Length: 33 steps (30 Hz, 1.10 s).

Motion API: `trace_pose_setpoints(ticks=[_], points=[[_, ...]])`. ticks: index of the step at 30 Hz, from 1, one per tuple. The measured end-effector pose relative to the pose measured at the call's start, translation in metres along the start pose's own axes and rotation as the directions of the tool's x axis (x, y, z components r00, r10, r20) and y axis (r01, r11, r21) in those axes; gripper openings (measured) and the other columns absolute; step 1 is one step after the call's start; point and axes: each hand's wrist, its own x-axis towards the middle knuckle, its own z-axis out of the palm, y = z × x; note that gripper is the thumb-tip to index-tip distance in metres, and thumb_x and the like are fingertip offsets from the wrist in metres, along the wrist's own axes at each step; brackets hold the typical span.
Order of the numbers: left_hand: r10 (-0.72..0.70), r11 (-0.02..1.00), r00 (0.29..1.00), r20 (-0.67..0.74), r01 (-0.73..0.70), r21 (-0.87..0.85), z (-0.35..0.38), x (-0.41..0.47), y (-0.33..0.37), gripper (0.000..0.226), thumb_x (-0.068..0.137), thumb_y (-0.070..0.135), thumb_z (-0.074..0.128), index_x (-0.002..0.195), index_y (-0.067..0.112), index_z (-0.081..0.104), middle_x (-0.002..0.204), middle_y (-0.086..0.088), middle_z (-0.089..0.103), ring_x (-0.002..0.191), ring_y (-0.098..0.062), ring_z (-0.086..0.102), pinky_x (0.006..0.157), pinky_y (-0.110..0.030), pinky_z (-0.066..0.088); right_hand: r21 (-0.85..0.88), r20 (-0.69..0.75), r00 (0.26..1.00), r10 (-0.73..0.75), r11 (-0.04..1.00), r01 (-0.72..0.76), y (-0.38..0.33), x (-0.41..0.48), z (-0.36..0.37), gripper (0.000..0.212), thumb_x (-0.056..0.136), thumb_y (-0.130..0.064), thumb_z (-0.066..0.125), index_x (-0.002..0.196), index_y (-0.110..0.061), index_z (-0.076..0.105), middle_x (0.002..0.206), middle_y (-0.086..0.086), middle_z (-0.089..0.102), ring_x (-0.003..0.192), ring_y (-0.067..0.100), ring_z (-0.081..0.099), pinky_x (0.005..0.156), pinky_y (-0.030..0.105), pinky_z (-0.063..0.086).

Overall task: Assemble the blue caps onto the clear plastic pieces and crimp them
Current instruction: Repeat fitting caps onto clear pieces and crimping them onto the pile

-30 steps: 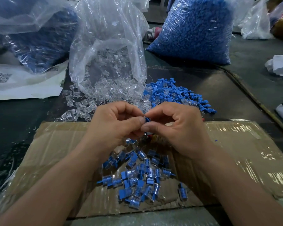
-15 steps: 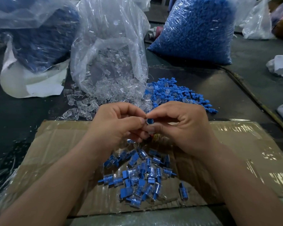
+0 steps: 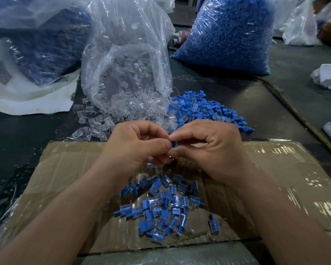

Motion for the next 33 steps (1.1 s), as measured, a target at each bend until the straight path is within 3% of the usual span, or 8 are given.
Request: trace_pose_setpoints(ticks=[7, 15, 26, 29, 33], points=[[0.024, 0.999, 0.999, -0.034, -0.025, -0.021, -0.001, 0.0, 0.0, 0.011, 0.048, 0.017, 0.07, 0.057, 0.013, 0.067, 0.054, -0.01, 0.064, 0.045, -0.017, 0.06, 0.043, -0.02, 0.049, 0.036, -0.025, 1.0, -0.006, 0.999, 0.006, -0.002, 0.0, 0.003, 0.031, 0.068, -0.017, 0.075, 0.096, -0.02, 0.063, 0.083, -0.011, 0.063, 0.079, 0.007, 0.064, 0.071, 0.017, 0.053], [0.008, 1.0, 1.0, -0.017, -0.009, -0.026, -0.001, 0.001, -0.001, 0.01, 0.046, 0.017, 0.069, 0.056, 0.017, 0.069, 0.055, -0.01, 0.065, 0.045, -0.016, 0.06, 0.043, -0.02, 0.049, -0.009, -0.022, 0.999, -0.026, 1.0, 0.026, 0.0, 0.0, 0.002, 0.023, 0.069, -0.006, 0.076, 0.091, -0.008, 0.071, 0.085, -0.006, 0.067, 0.076, 0.006, 0.065, 0.071, 0.021, 0.054], [0.02, 0.999, 0.999, -0.041, -0.021, -0.024, 0.0, 0.001, -0.002, 0.008, 0.048, 0.014, 0.068, 0.055, 0.012, 0.065, 0.054, -0.011, 0.064, 0.044, -0.017, 0.06, 0.043, -0.021, 0.05, -0.065, 0.0, 1.0, -0.02, 0.998, 0.02, -0.004, 0.001, 0.001, 0.023, 0.069, -0.012, 0.076, 0.09, -0.006, 0.072, 0.085, -0.009, 0.064, 0.078, 0.006, 0.064, 0.072, 0.018, 0.053], [0.027, 0.999, 0.998, -0.054, -0.029, -0.031, -0.002, 0.001, -0.002, 0.005, 0.051, 0.013, 0.068, 0.056, 0.014, 0.067, 0.055, -0.009, 0.064, 0.047, -0.017, 0.061, 0.046, -0.022, 0.051, -0.111, 0.044, 0.996, 0.083, 0.991, -0.078, -0.004, 0.002, -0.006, 0.035, 0.068, -0.024, 0.077, 0.099, -0.011, 0.069, 0.087, -0.017, 0.061, 0.085, 0.003, 0.061, 0.076, 0.014, 0.05], [0.017, 0.997, 0.995, -0.101, -0.025, -0.072, -0.005, 0.003, -0.001, 0.008, 0.053, 0.011, 0.067, 0.054, 0.018, 0.069, 0.056, -0.008, 0.065, 0.048, -0.016, 0.061, 0.045, -0.021, 0.05, -0.223, 0.136, 0.92, 0.369, 0.916, -0.334, 0.004, 0.001, -0.036, 0.051, 0.051, -0.058, 0.063, 0.098, -0.039, 0.06, 0.085, -0.034, 0.051, 0.086, -0.023, 0.049, 0.074, -0.003, 0.037]])
